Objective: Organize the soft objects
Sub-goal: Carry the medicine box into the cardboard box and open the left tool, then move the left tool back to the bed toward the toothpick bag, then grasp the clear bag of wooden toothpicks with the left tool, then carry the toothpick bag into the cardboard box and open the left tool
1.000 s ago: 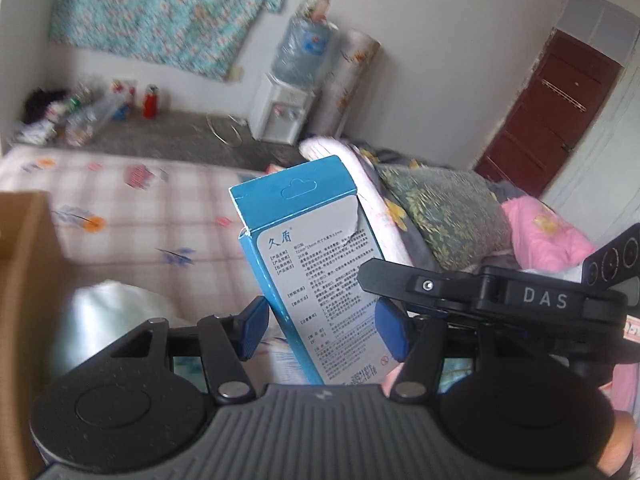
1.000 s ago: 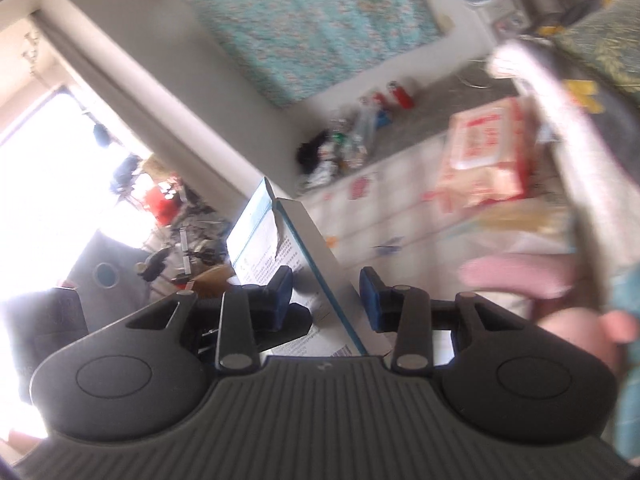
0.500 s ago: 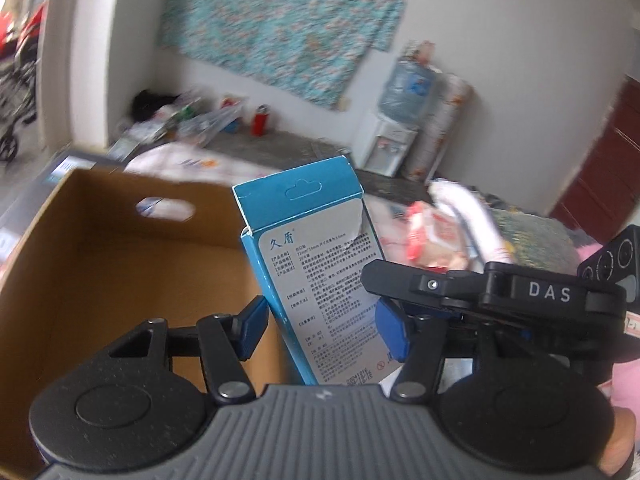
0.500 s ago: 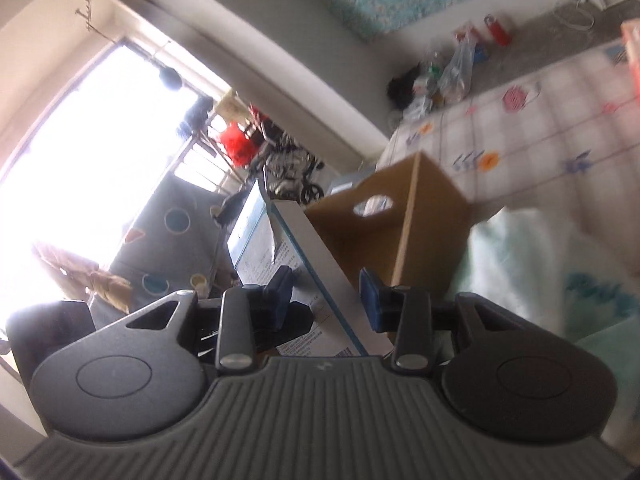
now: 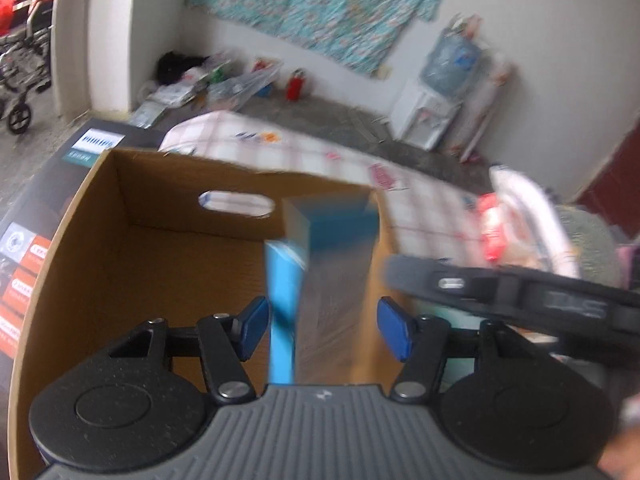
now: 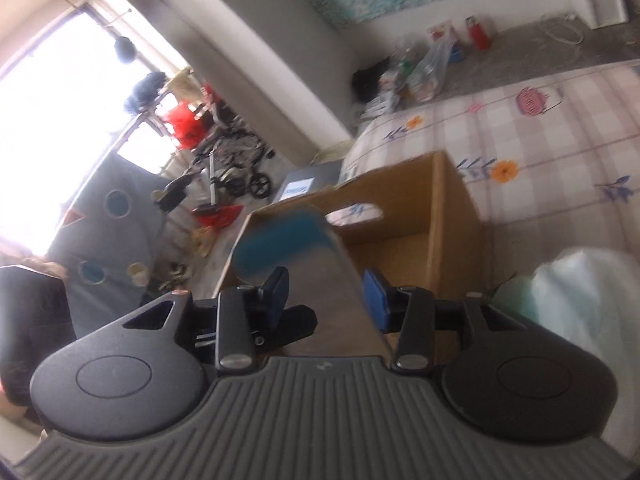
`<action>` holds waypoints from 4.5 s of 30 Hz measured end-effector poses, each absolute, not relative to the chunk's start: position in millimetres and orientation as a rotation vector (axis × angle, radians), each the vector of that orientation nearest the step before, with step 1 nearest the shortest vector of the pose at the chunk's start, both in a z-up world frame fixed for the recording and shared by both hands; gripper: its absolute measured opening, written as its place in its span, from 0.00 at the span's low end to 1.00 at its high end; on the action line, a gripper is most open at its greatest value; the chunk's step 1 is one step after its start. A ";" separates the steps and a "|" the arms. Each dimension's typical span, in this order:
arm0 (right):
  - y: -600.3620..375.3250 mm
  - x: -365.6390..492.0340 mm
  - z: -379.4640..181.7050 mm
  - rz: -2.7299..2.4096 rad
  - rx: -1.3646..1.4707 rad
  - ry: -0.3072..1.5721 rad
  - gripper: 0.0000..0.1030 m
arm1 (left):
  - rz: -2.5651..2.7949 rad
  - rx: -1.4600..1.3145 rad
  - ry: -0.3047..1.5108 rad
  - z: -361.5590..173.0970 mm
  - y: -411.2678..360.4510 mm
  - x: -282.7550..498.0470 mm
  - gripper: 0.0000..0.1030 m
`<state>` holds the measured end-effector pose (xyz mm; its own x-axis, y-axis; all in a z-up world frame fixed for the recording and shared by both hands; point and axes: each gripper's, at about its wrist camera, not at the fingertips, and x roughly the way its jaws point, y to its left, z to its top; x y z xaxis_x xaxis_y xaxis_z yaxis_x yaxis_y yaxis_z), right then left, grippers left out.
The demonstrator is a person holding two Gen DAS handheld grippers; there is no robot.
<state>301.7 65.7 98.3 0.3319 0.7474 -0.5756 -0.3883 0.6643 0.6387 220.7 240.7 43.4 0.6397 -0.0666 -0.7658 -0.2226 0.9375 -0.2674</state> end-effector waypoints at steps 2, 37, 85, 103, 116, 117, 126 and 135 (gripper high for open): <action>59.8 300.8 97.1 0.779 0.444 0.972 0.41 | 0.117 -0.368 0.906 30.0 246.6 226.4 0.60; -30.3 279.7 61.4 0.755 0.547 1.007 0.43 | 0.192 -0.525 1.105 -65.0 258.2 292.5 0.39; -334.0 391.7 27.5 0.159 0.627 1.028 0.50 | -0.273 -0.550 1.193 -15.8 -41.7 419.2 0.52; -320.2 457.6 -41.8 0.134 0.696 1.195 0.52 | -0.228 -0.638 1.310 -80.6 -58.5 470.1 0.24; -318.6 444.2 -10.0 0.199 0.691 1.066 0.31 | -0.275 -0.578 1.181 -30.6 -55.5 445.1 0.18; -318.9 439.6 -1.3 0.208 0.685 1.053 0.31 | -0.280 -0.570 1.166 -23.0 -54.0 441.0 0.18; -287.4 403.4 72.9 0.358 0.640 0.948 0.31 | -0.305 -0.549 1.028 55.0 -8.1 379.9 0.18; -183.5 369.1 128.4 0.644 0.574 0.941 0.31 | -0.183 -0.551 0.864 111.6 93.0 280.9 0.19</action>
<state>369.1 -183.5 128.4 0.4336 0.7181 -0.5444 -0.2471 0.6757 0.6945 280.9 93.0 111.6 0.6437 -0.3690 -0.6704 -0.0655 0.8463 -0.5286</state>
